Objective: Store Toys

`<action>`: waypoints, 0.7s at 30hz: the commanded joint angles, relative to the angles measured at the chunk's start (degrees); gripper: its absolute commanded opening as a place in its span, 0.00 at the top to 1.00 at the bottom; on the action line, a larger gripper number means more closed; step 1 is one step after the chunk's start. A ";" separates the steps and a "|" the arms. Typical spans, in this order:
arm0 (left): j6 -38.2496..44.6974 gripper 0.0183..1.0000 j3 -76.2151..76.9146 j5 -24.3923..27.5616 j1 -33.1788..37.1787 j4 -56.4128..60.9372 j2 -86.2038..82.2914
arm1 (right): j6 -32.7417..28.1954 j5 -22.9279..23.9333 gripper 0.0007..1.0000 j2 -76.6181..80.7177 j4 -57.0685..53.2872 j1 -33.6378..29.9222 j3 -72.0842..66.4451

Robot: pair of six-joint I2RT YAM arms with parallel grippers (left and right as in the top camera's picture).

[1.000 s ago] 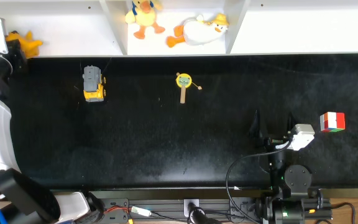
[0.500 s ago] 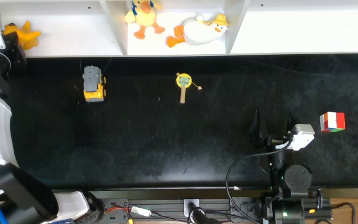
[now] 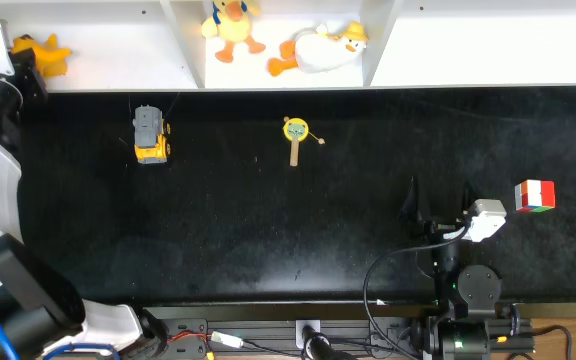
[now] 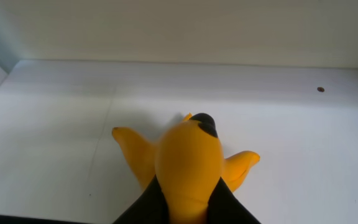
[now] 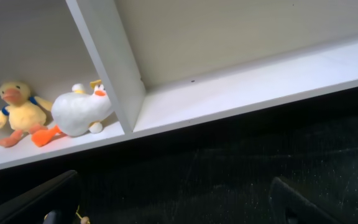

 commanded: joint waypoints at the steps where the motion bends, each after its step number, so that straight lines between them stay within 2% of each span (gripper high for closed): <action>1: -0.74 0.98 0.81 1.18 0.00 0.76 2.56 | -0.15 0.26 0.00 -0.44 0.28 0.35 -0.76; 13: -2.69 0.98 0.85 1.14 0.00 5.49 3.06 | -0.17 0.28 0.00 -0.44 0.31 0.35 -0.76; 21: -3.08 0.98 1.99 1.09 -0.22 4.15 3.06 | -0.17 0.26 0.00 -0.44 0.28 0.35 -0.76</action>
